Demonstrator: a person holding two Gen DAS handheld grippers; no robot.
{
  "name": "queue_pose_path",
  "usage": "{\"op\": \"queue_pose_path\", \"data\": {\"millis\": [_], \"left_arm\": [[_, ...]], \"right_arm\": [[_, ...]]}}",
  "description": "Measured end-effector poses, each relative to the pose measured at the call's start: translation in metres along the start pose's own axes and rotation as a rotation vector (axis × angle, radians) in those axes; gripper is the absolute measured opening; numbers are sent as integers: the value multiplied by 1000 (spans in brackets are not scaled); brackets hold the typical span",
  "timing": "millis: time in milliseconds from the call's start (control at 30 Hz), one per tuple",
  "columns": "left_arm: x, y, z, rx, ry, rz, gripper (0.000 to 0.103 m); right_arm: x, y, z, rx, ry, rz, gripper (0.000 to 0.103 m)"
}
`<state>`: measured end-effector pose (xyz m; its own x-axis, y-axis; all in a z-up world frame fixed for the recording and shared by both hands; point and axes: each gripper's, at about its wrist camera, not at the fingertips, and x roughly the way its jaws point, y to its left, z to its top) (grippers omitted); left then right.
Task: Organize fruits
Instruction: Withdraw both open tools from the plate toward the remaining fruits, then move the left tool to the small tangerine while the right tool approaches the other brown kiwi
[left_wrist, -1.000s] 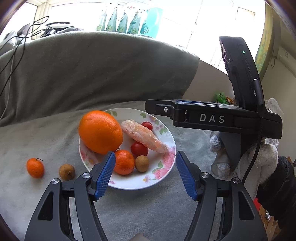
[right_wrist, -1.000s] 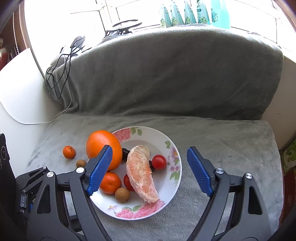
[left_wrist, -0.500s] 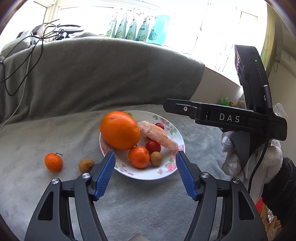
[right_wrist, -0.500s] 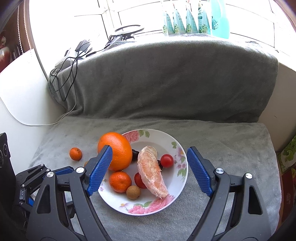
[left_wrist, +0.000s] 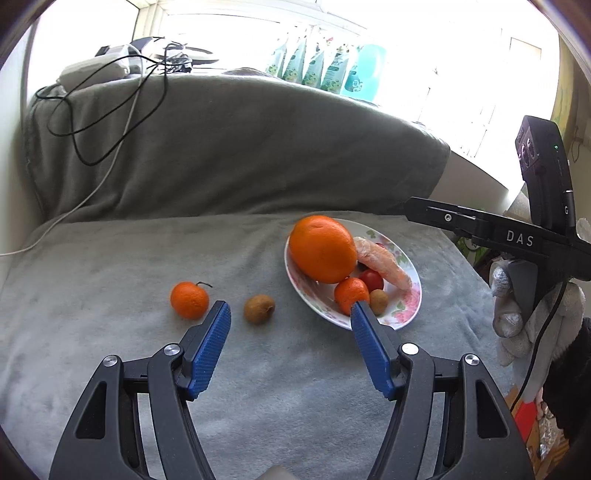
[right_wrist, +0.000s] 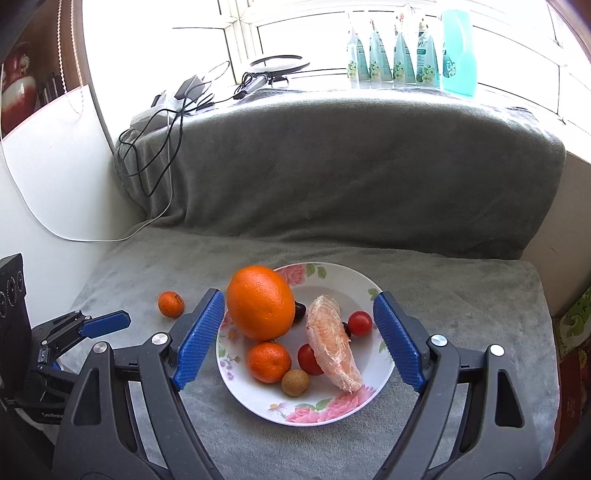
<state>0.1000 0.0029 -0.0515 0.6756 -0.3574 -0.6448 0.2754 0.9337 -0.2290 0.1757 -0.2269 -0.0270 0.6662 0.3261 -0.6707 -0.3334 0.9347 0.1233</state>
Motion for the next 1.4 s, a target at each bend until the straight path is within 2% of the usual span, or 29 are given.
{"op": "queue_pose_path", "data": {"millis": [267,500,633,867,1000,1033,1167,1233,1400], "left_arm": [[-5,48,-2,-70,-4,93,67],[-6,74,0,-127,-12,119,67],[-3,82,1,-149,-9,108,67],[9,89,1,-172,17,75,67],[19,91,3,-174,34,69,67],[21,93,3,-179,40,67,67],[31,99,5,-212,65,32,67],[38,101,5,-227,80,16,67],[51,104,5,-254,115,-7,54]], "right_arm": [[3,30,-5,-94,-7,54,85],[13,66,-13,-247,21,108,85],[22,86,-16,-354,63,177,83],[56,110,-22,-501,209,264,62],[78,113,-23,-545,280,293,60],[83,114,-23,-555,291,291,60],[100,120,-26,-616,337,286,47],[106,124,-27,-651,352,287,46],[120,128,-27,-712,382,274,45]]}}
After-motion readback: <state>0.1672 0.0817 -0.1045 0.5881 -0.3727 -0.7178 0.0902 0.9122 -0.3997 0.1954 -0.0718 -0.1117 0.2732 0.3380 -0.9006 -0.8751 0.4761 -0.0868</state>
